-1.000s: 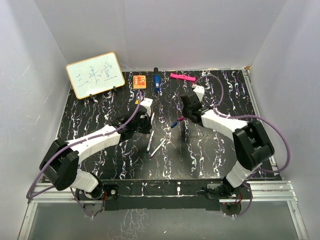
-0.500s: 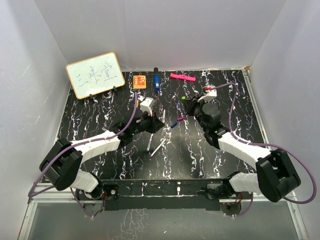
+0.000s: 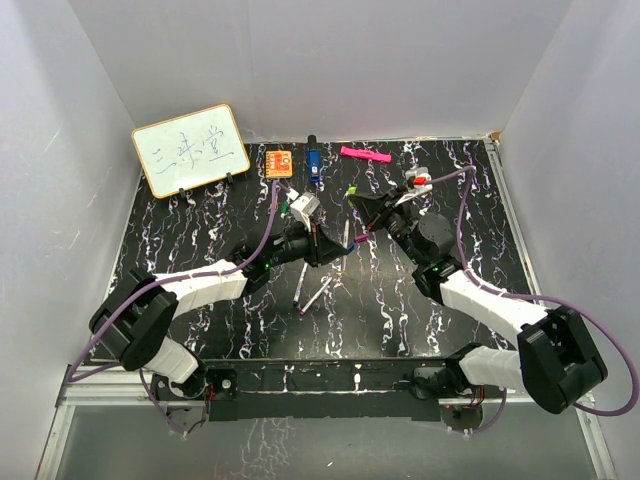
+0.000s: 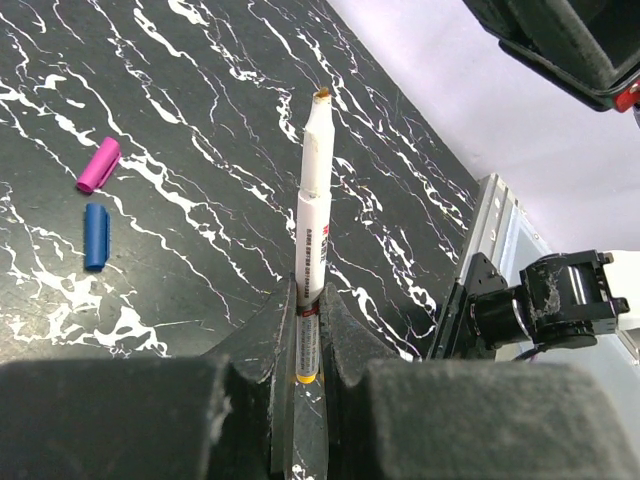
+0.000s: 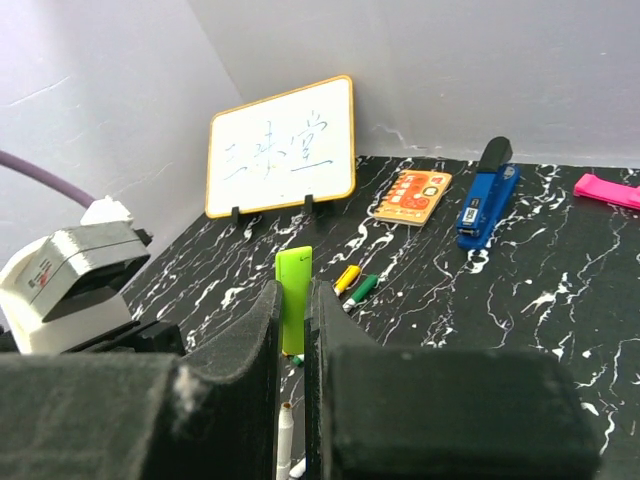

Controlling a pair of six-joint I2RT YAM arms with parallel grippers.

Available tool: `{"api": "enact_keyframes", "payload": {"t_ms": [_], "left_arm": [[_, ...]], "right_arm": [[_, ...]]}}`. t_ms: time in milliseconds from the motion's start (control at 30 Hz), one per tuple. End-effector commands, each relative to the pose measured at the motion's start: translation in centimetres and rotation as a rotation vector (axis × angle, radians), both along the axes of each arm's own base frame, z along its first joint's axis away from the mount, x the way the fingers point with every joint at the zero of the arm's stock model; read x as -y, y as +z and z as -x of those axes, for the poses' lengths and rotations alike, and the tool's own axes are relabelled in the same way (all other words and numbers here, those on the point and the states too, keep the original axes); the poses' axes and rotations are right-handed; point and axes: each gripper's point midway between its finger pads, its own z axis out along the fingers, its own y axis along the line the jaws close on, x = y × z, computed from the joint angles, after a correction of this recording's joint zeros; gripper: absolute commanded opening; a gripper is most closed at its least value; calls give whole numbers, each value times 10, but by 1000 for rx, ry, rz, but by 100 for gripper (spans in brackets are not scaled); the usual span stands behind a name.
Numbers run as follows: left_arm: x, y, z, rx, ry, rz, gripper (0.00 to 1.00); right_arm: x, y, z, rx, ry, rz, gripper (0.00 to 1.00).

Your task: Insert the pens into the pen caps

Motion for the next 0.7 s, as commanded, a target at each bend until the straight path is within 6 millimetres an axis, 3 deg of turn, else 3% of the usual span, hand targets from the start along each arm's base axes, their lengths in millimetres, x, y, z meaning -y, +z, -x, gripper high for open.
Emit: {"api": "enact_keyframes", "payload": {"t_ms": [0, 367, 667], "left_arm": [[6, 26, 1, 49, -45, 57, 0], [6, 41, 2, 79, -33, 122, 0], [5, 42, -1, 80, -18, 122, 0]], "right_arm": [[-7, 25, 12, 91, 69, -23, 0], [-13, 18, 19, 61, 115, -58, 0], [-12, 19, 18, 61, 107, -68, 0]]}}
